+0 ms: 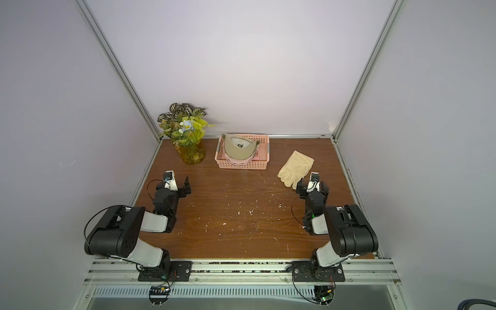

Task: Turn the baseball cap inside out
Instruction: Pick up the baseball cap from the basket.

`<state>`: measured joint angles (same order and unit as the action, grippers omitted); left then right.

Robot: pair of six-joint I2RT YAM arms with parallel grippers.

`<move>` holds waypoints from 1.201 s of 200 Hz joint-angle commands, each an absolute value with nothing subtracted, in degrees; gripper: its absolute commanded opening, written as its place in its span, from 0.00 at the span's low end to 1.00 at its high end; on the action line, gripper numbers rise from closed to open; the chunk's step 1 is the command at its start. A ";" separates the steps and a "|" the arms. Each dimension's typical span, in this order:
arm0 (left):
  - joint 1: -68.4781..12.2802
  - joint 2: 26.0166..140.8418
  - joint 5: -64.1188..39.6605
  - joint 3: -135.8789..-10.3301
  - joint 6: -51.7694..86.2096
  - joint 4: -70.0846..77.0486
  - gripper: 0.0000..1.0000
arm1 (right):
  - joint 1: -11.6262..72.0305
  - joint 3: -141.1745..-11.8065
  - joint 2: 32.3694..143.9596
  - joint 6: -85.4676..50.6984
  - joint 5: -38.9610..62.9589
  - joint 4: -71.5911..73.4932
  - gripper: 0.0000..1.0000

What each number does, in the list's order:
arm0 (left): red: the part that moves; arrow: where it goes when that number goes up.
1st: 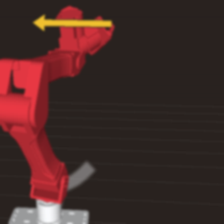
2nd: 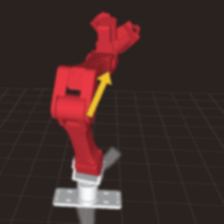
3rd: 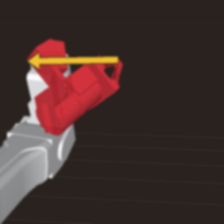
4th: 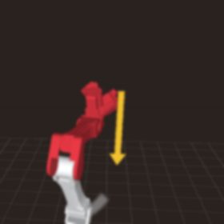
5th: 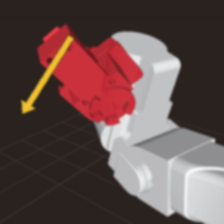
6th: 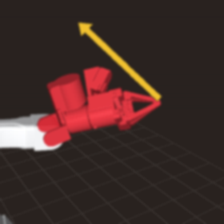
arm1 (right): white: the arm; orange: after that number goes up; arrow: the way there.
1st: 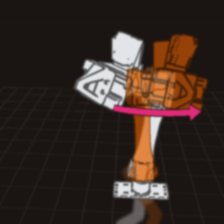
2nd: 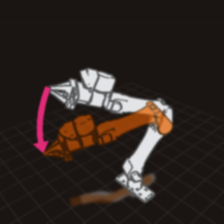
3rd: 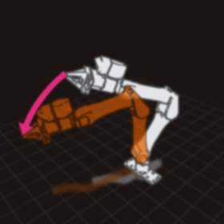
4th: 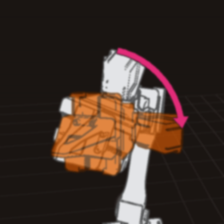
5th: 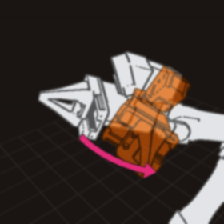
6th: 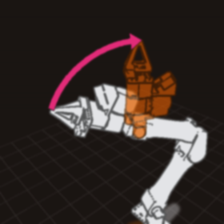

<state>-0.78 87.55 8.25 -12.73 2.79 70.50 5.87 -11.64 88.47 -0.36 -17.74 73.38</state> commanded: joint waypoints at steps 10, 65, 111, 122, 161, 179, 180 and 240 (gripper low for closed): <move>-0.78 86.99 8.98 -12.22 2.97 71.62 1.00 | 5.63 -11.63 86.93 -0.71 -18.66 74.66 0.99; -0.73 87.08 9.00 -12.22 2.91 71.56 1.00 | 5.68 -11.75 86.92 -0.70 -18.68 74.62 0.99; -0.72 87.09 9.06 -12.30 3.05 71.54 1.00 | 5.64 -11.73 87.02 -0.80 -18.72 74.67 0.99; -0.80 86.91 9.02 -12.18 3.06 71.63 1.00 | 5.63 -11.69 86.86 -0.79 -18.72 74.63 0.99; -0.71 80.17 14.75 -9.54 5.49 71.24 0.99 | 5.80 -13.26 84.75 0.04 -17.84 70.89 0.99; -0.84 74.36 14.51 -8.08 4.87 69.73 0.99 | 5.89 -19.34 79.75 -2.06 -19.77 54.85 0.99; -0.86 73.96 14.50 -8.08 4.81 69.40 0.99 | 5.89 -19.82 79.42 -2.39 -19.90 53.49 0.99; -2.41 60.78 11.92 -25.85 26.75 22.49 0.99 | 5.81 -47.18 82.87 -10.68 7.97 20.70 0.92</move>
<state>-1.30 62.00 14.20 -18.72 15.20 45.32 5.76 -38.76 79.81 -5.56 -7.97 33.71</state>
